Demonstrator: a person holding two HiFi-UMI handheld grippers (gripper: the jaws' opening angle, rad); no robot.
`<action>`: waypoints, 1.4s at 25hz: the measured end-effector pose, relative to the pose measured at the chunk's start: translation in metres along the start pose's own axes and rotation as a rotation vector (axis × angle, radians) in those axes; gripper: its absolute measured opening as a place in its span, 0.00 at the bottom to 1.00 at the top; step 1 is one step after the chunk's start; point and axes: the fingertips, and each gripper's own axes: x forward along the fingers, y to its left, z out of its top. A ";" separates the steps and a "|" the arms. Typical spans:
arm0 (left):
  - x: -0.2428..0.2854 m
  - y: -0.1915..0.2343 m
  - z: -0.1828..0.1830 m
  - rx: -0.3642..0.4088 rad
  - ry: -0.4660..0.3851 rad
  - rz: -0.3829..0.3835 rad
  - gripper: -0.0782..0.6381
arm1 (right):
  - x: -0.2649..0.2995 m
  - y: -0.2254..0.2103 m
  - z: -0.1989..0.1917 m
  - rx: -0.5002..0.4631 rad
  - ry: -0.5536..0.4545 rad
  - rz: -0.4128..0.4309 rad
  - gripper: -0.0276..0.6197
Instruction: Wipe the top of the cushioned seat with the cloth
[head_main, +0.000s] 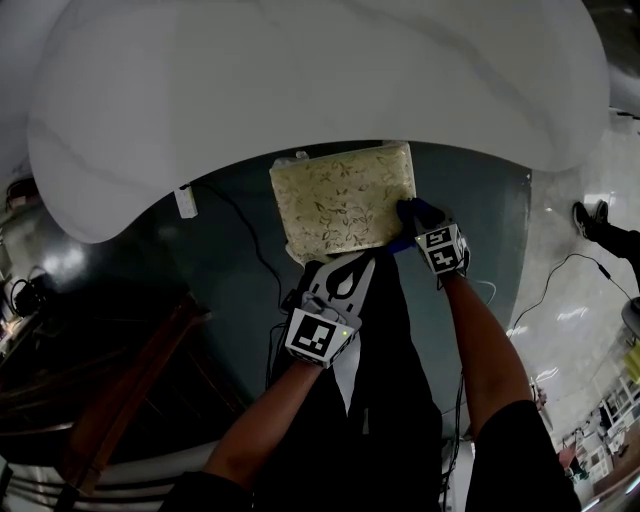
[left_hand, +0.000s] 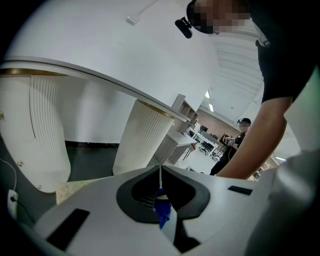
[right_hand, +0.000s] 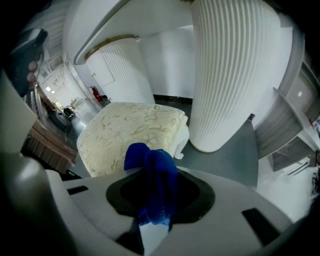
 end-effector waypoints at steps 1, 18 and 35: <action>-0.002 0.000 -0.001 -0.006 -0.005 -0.002 0.14 | 0.000 -0.007 -0.004 0.028 0.020 -0.025 0.24; -0.098 0.006 0.092 0.004 -0.142 0.007 0.14 | -0.186 0.040 0.123 0.179 -0.304 -0.085 0.24; -0.302 -0.024 0.305 0.254 -0.382 0.231 0.14 | -0.471 0.208 0.326 0.160 -0.725 -0.068 0.24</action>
